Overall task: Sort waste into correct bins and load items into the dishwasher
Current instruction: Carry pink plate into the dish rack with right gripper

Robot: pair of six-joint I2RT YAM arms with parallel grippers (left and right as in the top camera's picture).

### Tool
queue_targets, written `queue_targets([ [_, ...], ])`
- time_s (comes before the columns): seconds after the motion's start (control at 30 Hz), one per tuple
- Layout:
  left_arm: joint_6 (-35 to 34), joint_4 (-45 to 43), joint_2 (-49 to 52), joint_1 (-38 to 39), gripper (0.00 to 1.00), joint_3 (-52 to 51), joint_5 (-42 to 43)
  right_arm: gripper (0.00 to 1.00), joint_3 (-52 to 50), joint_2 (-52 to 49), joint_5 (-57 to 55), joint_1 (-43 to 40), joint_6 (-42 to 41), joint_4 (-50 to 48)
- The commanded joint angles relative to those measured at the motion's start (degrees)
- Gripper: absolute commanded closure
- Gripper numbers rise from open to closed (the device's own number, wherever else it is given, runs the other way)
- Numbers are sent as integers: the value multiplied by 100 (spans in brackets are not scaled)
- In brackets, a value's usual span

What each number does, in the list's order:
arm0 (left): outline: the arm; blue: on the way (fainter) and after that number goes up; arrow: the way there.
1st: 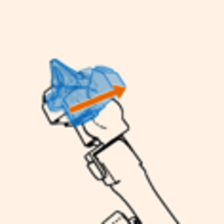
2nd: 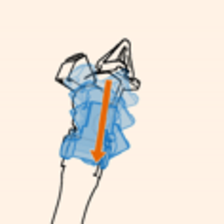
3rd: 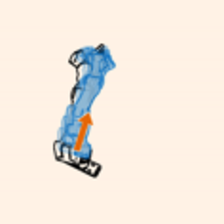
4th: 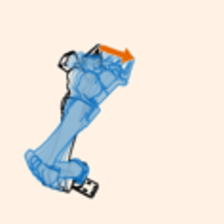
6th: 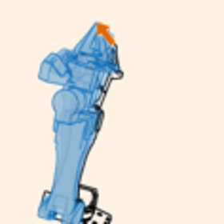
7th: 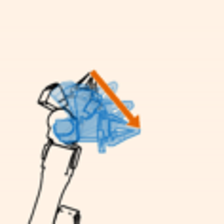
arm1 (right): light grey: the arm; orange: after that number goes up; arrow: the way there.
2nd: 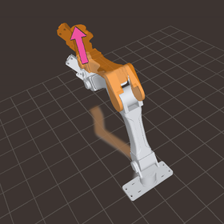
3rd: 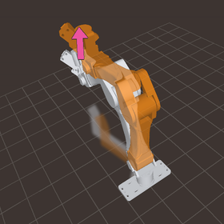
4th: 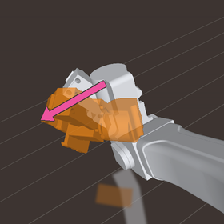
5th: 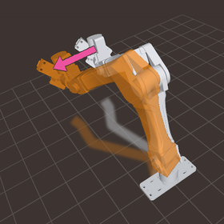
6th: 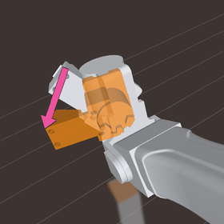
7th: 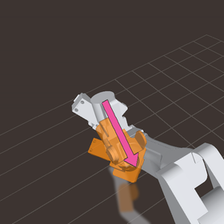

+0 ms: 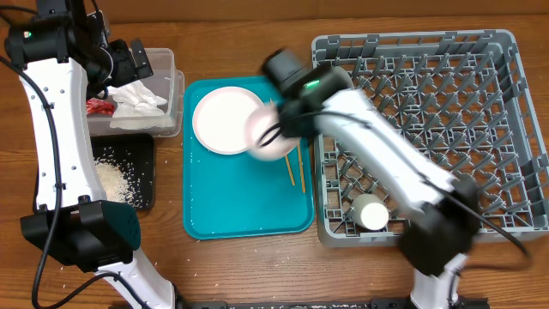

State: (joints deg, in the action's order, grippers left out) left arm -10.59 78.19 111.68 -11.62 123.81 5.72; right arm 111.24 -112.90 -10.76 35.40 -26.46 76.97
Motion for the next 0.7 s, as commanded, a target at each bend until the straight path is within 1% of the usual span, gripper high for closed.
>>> queue_targets([
  [0.0,-15,-7,-2,28,0,118,-20,96,251,990,-2214,-289,-979,422],
  [0.13,-15,-4,-2,28,0,118,-20,96,251,1276,-3287,-402,-1241,879],
  [0.37,-15,-7,-2,28,0,118,-20,96,15,1012,-4819,-391,-1239,1558],
  [0.53,-15,-4,-2,28,0,118,-20,96,-369,664,-5027,-393,-1193,1563],
  [0.67,-15,-7,-2,28,0,118,-20,96,-673,240,-5340,-358,-599,1532],
])
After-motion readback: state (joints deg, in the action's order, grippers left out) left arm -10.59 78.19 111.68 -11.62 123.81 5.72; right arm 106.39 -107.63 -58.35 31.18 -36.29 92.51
